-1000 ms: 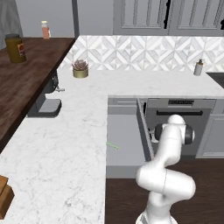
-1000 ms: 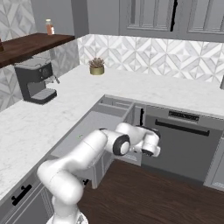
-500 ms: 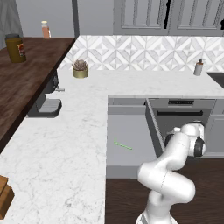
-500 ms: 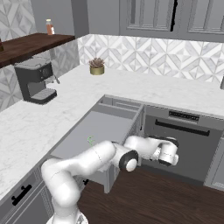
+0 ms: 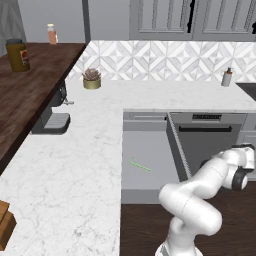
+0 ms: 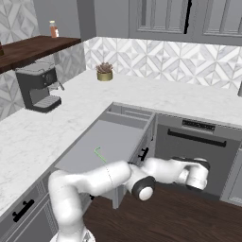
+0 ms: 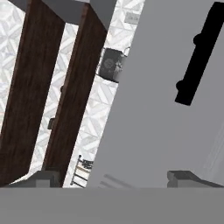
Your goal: Take a straw from the drawer in front and place it inside the glass cup on the dining counter.
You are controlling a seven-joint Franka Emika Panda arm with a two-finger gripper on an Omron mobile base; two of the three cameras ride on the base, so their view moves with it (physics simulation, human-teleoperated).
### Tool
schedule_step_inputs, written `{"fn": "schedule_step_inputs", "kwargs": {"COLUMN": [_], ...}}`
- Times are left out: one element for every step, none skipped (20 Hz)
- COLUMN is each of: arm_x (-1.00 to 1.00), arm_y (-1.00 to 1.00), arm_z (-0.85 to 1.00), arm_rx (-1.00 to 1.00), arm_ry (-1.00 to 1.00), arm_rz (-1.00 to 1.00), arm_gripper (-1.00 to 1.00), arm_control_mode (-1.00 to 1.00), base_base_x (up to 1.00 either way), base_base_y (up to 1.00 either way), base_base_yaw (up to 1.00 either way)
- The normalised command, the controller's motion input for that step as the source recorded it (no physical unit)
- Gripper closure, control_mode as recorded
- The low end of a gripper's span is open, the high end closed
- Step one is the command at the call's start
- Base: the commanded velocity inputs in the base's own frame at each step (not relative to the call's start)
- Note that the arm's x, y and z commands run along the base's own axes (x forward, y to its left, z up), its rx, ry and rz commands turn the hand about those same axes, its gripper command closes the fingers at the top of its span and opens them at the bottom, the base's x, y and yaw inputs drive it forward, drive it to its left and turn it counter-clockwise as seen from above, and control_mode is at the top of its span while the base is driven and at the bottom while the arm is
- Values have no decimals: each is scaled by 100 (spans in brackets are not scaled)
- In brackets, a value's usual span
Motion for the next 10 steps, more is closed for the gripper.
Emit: {"fn": "schedule_step_inputs", "kwargs": {"arm_x": [-55,-46,-35,-31,-28,-34,-34,-34,-41,-49], "arm_y": [24,41,54,64,71,75,88,94,93,88], "arm_z": [100,100,100,100,100,100,100,100,100,100], "arm_rx": [0,0,0,0,-2,-4,-7,-9,-11,-13], "arm_ry": [-22,-23,-23,-20,-19,-19,-17,-17,-15,-17], "arm_rz": [0,0,0,0,0,0,0,0,0,-1], "arm_gripper": [-100,-100,-100,-100,-100,-100,-100,-100,-100,-100], "arm_control_mode": [-100,-100,-100,-100,-100,-100,-100,-100,-100,-100], "base_base_x": [0,0,0,0,0,0,0,0,0,0], "base_base_y": [0,0,0,0,0,0,0,0,0,0], "base_base_yaw": [0,0,0,0,0,0,0,0,0,0]}}
